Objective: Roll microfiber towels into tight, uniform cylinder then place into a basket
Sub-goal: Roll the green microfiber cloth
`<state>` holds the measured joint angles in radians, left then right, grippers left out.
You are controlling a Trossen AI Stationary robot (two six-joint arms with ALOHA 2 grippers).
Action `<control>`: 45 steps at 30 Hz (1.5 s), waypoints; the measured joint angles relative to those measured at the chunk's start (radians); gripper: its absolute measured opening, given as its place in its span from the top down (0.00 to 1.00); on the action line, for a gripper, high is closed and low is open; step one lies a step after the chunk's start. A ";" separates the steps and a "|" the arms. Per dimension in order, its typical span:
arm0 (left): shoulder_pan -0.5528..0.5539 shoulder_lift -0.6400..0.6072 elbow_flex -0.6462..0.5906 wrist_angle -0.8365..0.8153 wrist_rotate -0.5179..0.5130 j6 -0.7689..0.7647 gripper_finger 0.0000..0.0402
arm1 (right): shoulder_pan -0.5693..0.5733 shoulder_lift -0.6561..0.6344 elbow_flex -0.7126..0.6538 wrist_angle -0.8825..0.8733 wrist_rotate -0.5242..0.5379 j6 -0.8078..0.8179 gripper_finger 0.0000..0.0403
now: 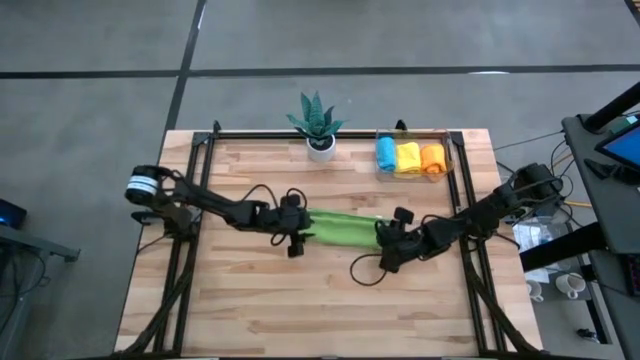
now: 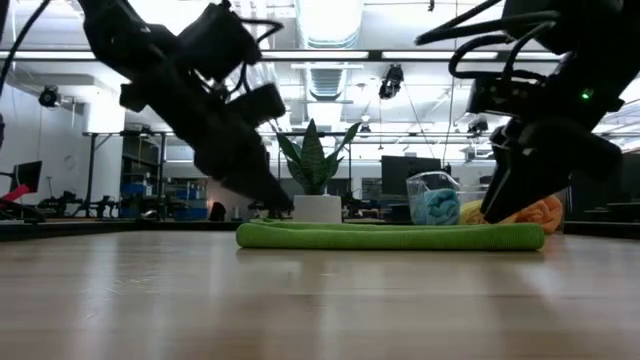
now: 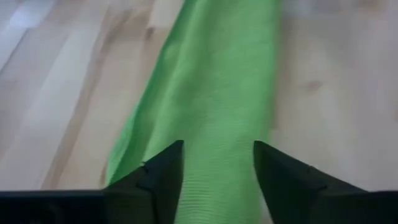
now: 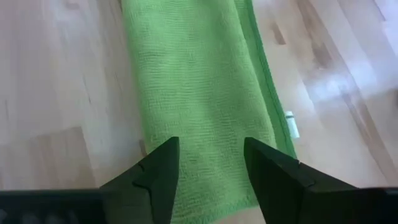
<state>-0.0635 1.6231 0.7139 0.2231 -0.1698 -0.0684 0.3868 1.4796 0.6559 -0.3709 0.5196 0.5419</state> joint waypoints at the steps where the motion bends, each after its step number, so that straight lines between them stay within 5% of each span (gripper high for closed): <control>1: 0.002 0.009 -0.004 0.007 -0.013 0.003 0.59 | 0.004 -0.001 -0.008 0.015 -0.001 0.000 0.57; 8: 0.010 0.076 0.025 0.112 -0.021 0.057 0.96 | 0.006 -0.044 -0.019 0.056 0.005 0.015 0.75; 11: 0.017 0.121 0.053 0.125 0.009 0.075 0.99 | 0.006 -0.105 -0.025 0.053 0.020 0.039 0.91; 15: 0.018 0.196 0.109 0.135 0.049 0.082 1.00 | 0.006 -0.215 -0.076 0.026 0.031 0.108 0.97; 28: 0.028 0.323 0.158 0.179 0.029 -0.045 1.00 | 0.010 -0.526 -0.320 0.087 -0.003 0.324 0.98; 40: -0.101 0.280 0.131 0.071 -0.115 -0.376 1.00 | 0.004 -0.486 -0.353 0.206 -0.019 0.370 0.97; 45: -0.138 0.236 0.123 -0.003 -0.159 -0.375 1.00 | -0.029 -0.428 -0.350 0.239 -0.057 0.431 0.86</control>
<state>-0.2014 1.8593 0.8368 0.2205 -0.3288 -0.4436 0.3576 1.0519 0.3057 -0.1316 0.4630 0.9733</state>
